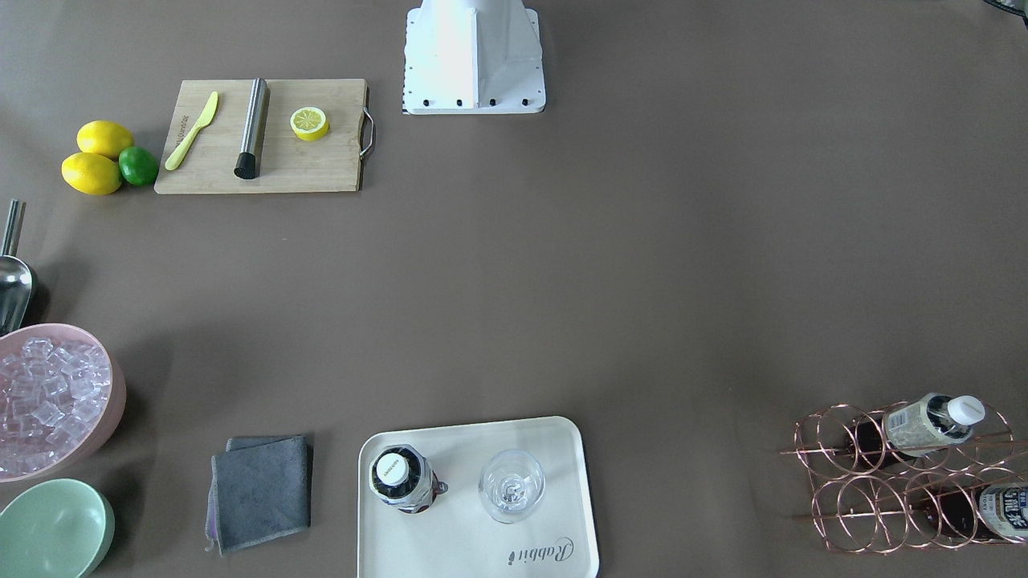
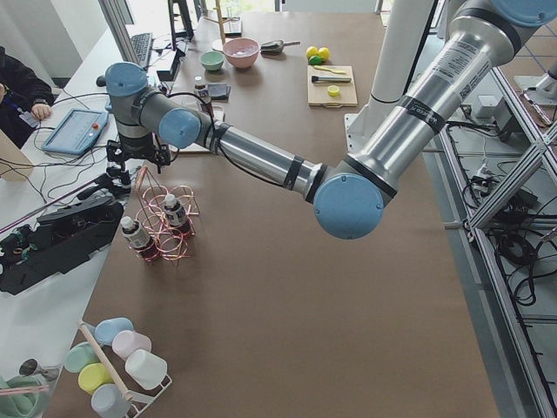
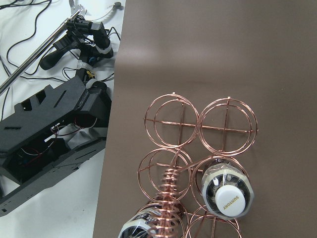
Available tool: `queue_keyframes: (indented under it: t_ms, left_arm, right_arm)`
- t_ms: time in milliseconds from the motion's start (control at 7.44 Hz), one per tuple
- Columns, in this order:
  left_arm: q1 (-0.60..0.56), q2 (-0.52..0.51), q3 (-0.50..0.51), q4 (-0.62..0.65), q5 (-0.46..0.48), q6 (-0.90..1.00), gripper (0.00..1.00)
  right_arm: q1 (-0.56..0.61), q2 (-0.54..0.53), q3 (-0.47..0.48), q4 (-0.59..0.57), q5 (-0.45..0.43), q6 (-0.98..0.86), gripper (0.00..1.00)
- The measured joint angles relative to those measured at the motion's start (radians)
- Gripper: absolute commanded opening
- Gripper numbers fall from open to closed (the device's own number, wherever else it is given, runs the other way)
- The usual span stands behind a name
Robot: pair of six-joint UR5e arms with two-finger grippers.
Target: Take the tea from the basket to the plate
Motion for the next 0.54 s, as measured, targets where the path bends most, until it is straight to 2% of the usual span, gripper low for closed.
queue_keyframes:
  t_ms: [403,538]
  left_arm:
    - [-0.062,0.071,-0.187,-0.001,-0.019,-0.327,0.97]
    - [-0.067,0.1,-0.219,0.0,-0.02,-0.474,0.97]
  right_arm:
    - [0.0,0.0,0.0,0.0,0.001,0.0,1.0]
    - [0.0,0.0,0.0,0.0,0.001,0.0,1.0]
